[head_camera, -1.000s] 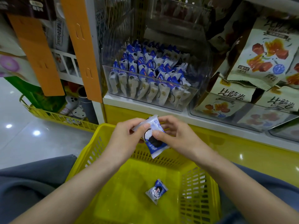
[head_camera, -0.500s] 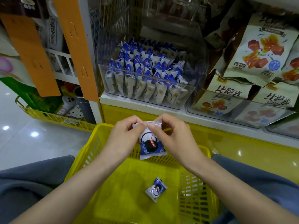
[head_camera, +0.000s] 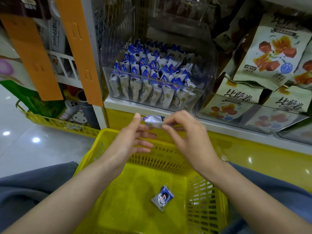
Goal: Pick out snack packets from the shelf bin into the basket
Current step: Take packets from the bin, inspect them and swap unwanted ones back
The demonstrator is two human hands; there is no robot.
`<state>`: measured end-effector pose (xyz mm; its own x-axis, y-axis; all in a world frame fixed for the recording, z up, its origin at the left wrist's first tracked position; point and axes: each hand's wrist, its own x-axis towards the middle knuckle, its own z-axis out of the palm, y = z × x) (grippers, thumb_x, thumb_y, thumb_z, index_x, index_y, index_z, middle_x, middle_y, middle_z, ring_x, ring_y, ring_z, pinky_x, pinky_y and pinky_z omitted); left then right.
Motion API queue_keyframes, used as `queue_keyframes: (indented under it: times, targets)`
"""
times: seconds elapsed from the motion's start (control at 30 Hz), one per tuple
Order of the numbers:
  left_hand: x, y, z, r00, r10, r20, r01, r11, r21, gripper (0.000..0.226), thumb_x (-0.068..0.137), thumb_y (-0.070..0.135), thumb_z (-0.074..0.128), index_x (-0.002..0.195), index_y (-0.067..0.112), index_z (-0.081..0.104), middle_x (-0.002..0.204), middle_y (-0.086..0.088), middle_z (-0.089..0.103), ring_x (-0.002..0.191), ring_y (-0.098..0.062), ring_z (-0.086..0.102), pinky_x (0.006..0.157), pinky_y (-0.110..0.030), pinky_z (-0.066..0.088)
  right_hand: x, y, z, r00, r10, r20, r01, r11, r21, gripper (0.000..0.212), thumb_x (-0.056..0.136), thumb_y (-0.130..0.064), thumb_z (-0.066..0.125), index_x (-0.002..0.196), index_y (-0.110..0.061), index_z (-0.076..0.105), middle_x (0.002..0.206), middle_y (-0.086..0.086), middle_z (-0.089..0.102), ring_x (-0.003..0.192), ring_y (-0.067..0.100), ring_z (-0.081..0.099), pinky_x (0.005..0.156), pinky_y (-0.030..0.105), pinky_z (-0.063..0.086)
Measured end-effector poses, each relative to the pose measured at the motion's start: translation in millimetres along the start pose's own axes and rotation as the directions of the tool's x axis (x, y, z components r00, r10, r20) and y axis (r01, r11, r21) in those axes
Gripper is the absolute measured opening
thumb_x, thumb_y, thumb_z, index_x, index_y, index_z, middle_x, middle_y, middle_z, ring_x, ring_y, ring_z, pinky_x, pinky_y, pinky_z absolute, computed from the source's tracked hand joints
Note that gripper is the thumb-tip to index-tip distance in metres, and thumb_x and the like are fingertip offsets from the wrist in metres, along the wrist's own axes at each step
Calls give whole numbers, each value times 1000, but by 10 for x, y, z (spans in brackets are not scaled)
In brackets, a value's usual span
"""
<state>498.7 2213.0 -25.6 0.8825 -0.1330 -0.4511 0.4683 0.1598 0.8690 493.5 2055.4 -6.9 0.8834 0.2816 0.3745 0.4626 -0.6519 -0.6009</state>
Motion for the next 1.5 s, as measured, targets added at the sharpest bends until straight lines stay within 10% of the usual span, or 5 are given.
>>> queue_keyframes:
  times: [0.27, 0.4, 0.6, 0.97, 1.5]
  targets:
    - [-35, -26, 18, 972, 174, -160, -175, 985, 8, 17, 94, 16, 49, 99, 11, 64, 90, -6, 70, 82, -15, 65, 67, -28, 54, -54, -50, 107, 988, 71, 138, -81, 994, 75, 10, 90, -22, 58, 97, -26, 53, 93, -10, 58, 88, 2, 56, 75, 15, 46]
    - [-68, -19, 43, 971, 224, -90, -218, 973, 70, 19, 95, 17, 46, 97, 18, 65, 84, 2, 72, 76, -7, 67, 60, -20, 54, 18, -50, 134, 799, 520, 302, -601, 674, 429, 21, 96, -24, 44, 114, -15, 47, 94, -3, 61, 77, 8, 61, 65, 18, 53]
    - [-80, -86, 79, 896, 441, -52, -391, 840, 375, 20, 92, 14, 52, 108, 25, 52, 91, 6, 60, 78, -3, 57, 67, -17, 47, 27, -68, 109, 742, 478, 470, -663, 418, 621, 27, 97, -24, 42, 110, -9, 60, 108, 12, 69, 98, 23, 65, 90, 38, 50]
    - [-102, -163, 74, 826, 550, 126, -518, 651, 555, 35, 85, 30, 61, 112, 44, 43, 113, 15, 57, 102, 1, 54, 92, -27, 46, 8, -58, 153, 785, 487, 383, -604, 466, 646, 9, 92, -21, 53, 88, -16, 46, 80, -1, 68, 62, 1, 60, 53, 13, 46]
    - [-47, -175, -59, 725, 679, 119, -523, 430, 736, 18, 94, 29, 40, 109, 25, 49, 96, 12, 56, 79, -2, 53, 69, -10, 41, 16, -92, 202, 855, 376, 358, -517, 556, 651, 22, 88, -8, 57, 104, -18, 47, 97, 4, 60, 69, 9, 64, 64, 29, 57]
